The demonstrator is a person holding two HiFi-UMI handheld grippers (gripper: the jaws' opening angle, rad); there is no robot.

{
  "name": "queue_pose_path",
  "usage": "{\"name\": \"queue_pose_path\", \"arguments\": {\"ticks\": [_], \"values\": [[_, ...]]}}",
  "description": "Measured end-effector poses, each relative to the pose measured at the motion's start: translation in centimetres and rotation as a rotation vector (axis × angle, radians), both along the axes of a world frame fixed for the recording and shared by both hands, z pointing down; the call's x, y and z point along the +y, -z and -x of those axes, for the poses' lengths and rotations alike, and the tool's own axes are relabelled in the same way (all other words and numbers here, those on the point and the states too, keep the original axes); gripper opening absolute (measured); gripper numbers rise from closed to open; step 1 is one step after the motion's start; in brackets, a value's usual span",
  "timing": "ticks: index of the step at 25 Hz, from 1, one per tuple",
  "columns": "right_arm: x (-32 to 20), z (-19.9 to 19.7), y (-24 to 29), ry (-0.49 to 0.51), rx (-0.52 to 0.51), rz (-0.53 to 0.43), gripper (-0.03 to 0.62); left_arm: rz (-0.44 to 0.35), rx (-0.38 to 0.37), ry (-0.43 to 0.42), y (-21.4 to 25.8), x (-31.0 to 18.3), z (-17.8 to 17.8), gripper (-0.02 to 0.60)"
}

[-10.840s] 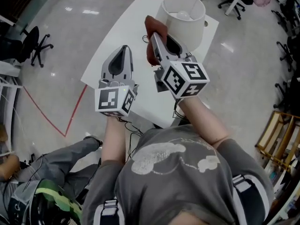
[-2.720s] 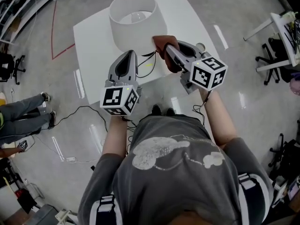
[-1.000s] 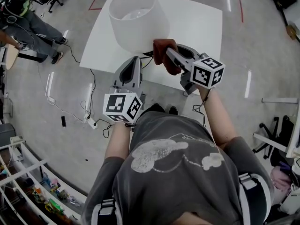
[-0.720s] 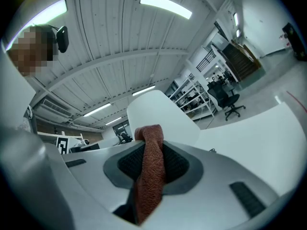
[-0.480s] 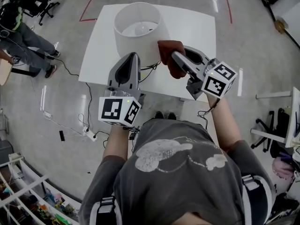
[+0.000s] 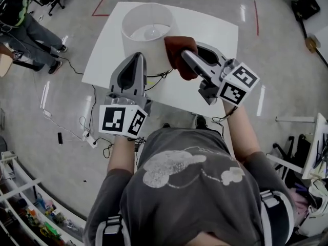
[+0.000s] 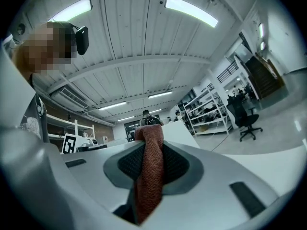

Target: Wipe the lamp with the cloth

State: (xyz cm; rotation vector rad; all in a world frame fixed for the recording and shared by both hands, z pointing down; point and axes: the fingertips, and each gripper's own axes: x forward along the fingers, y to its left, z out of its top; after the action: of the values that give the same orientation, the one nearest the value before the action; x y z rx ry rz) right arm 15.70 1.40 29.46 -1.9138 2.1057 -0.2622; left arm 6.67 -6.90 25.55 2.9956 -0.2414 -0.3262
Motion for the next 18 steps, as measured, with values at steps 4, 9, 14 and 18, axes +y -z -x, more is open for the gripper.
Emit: {"name": "queue_pose_path", "arguments": {"ticks": [4,9,14,18], "values": [[0.8,-1.0,-0.7,0.077,-0.035,0.019,0.086,0.001,-0.018,0.07,0.0,1.9,-0.8,0.008],[1.3,-2.2,-1.8,0.164,-0.05,0.03,0.086,0.019,-0.051,0.163,-1.6,3.7,-1.3,0.008],[0.0,-2.7,-4.5,0.232,-0.065,0.086,0.086,0.052,-0.082,0.227,-4.1,3.5,-1.7,0.008],[1.1,-3.4,-6.7,0.272,-0.043,0.167,0.086,0.078,-0.115,0.268,-5.6,5.3,-2.1,0.008]]}}
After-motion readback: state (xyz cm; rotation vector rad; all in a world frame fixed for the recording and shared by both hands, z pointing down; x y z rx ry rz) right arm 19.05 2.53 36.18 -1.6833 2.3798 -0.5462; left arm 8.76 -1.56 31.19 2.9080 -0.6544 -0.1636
